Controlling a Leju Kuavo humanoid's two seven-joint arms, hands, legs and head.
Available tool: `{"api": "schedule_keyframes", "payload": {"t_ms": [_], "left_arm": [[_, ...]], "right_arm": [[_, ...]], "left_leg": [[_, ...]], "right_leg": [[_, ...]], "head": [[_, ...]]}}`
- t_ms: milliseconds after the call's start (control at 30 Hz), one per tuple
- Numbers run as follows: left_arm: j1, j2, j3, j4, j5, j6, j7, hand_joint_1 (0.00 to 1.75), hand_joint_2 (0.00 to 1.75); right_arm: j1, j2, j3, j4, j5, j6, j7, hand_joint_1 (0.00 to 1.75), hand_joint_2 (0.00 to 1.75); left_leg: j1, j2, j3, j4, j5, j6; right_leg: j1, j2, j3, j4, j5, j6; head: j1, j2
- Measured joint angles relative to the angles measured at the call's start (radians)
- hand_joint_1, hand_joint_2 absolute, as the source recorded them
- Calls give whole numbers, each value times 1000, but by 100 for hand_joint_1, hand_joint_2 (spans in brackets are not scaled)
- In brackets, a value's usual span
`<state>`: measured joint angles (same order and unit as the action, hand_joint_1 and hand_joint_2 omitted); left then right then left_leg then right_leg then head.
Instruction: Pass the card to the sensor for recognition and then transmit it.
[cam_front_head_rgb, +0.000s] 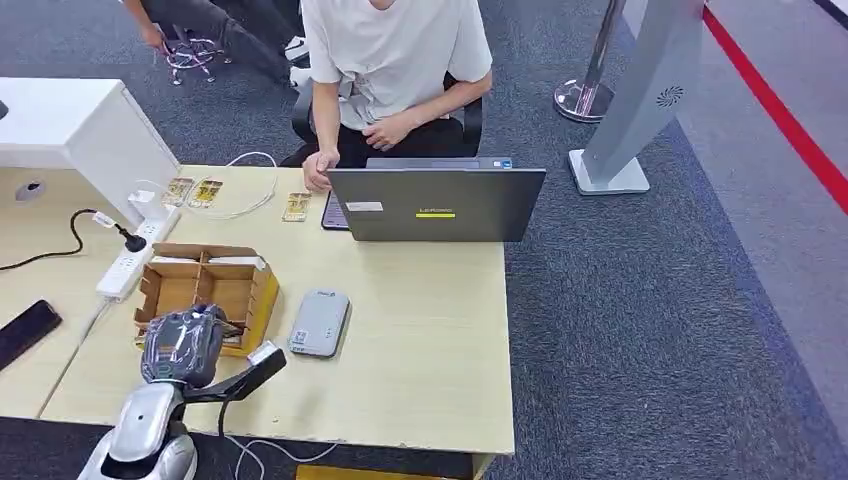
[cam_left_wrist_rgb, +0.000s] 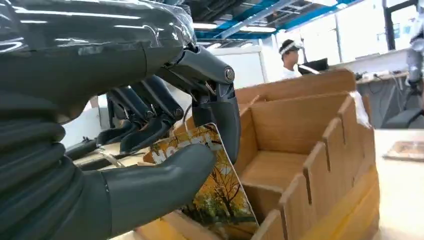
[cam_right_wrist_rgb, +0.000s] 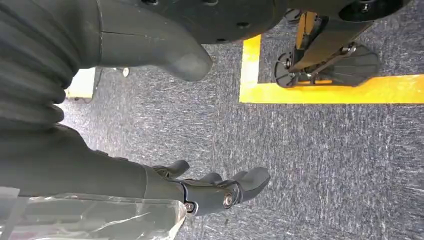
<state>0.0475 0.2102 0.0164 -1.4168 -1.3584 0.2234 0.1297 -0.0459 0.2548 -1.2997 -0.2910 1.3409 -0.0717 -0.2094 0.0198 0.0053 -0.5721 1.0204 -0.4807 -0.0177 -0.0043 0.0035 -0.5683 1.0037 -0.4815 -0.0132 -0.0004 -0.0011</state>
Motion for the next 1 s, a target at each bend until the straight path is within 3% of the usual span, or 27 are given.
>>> {"api": "schedule_keyframes", "payload": {"t_ms": [200, 600, 767, 1000], "left_arm": [[1, -3, 9, -30, -2, 37, -1, 175, 175], [-15, -3, 14, -143, 28, 39, -21, 175, 175], [-106, 21, 13, -173, 5, 41, -23, 175, 175], [-340, 65, -3, -117, -91, 91, -18, 175, 175]], "right_arm": [[0, 0, 0, -3, -2, 6, -3, 0, 175], [-3, 0, -8, -4, -10, -3, -18, 0, 175], [-6, 0, -8, -3, 0, -11, -19, 0, 175], [-15, -4, -2, 17, 22, -14, -28, 0, 175]], "left_leg": [[0, 0, 0, 0, 0, 0], [0, 0, 0, 0, 0, 0], [0, -1, 0, 0, 1, 0], [0, -1, 0, 0, 3, -1]], "right_leg": [[0, 0, 0, 0, 0, 0], [0, 0, 0, 0, 0, 0], [0, -1, 0, 0, 0, 0], [0, -1, 0, 0, 3, -3]], "head": [[0, 0], [0, 0], [-1, 0], [-2, 0]]}}
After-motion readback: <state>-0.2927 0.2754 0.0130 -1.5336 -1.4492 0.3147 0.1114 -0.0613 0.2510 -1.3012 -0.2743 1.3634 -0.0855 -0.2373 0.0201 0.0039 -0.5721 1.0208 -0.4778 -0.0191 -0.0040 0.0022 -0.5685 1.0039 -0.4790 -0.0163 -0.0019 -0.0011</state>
